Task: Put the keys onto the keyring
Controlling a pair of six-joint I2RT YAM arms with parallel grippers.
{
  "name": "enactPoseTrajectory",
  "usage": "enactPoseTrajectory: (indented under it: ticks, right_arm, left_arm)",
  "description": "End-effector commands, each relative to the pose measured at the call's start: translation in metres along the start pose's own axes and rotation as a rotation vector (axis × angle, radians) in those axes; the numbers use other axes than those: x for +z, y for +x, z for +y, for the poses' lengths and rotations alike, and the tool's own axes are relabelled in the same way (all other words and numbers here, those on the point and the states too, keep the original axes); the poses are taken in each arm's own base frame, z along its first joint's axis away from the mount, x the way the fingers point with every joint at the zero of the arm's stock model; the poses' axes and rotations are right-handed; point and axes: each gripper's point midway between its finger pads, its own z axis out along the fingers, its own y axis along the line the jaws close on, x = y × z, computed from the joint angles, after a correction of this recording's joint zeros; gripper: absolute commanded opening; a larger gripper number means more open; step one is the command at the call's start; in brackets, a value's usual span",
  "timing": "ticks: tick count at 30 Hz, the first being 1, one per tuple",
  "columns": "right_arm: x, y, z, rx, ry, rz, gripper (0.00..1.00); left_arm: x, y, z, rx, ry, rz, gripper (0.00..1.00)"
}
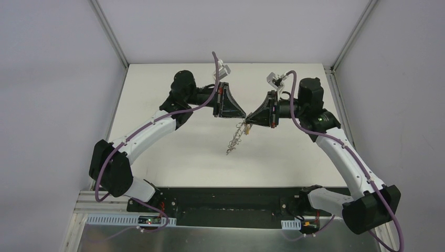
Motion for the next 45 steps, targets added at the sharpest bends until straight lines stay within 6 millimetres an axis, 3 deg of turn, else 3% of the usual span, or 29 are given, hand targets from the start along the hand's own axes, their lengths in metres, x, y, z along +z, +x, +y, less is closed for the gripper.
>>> enactPoseTrajectory:
  ticks: [1,6,11,18,26,38,45]
  right_arm:
    - [-0.008,-0.001,0.006,-0.135,0.066,0.077,0.0]
    - [-0.009,0.015,0.003,-0.178,0.134,0.216,0.0]
    - [0.0,0.036,0.003,-0.212,0.145,0.303,0.0]
    - [0.015,0.042,0.007,-0.19,0.095,0.331,0.0]
    - [0.025,0.041,0.007,-0.183,0.067,0.326,0.0]
    - [0.027,0.044,0.003,-0.179,0.078,0.328,0.0]
    - [0.026,0.042,0.002,-0.181,0.095,0.325,0.0]
  left_arm:
    - [-0.007,-0.003,-0.015,0.163,0.016,0.071,0.11]
    - [-0.024,0.023,-0.004,0.238,-0.089,0.223,0.28]
    - [-0.03,0.029,-0.004,0.308,-0.104,0.24,0.39]
    - [-0.028,0.036,-0.003,0.345,-0.113,0.237,0.52]
    - [-0.018,0.043,0.007,0.274,-0.124,0.187,0.49]
    - [-0.008,0.057,0.005,0.224,-0.077,0.206,0.28]
    - [-0.01,0.065,0.005,0.206,-0.072,0.23,0.24]
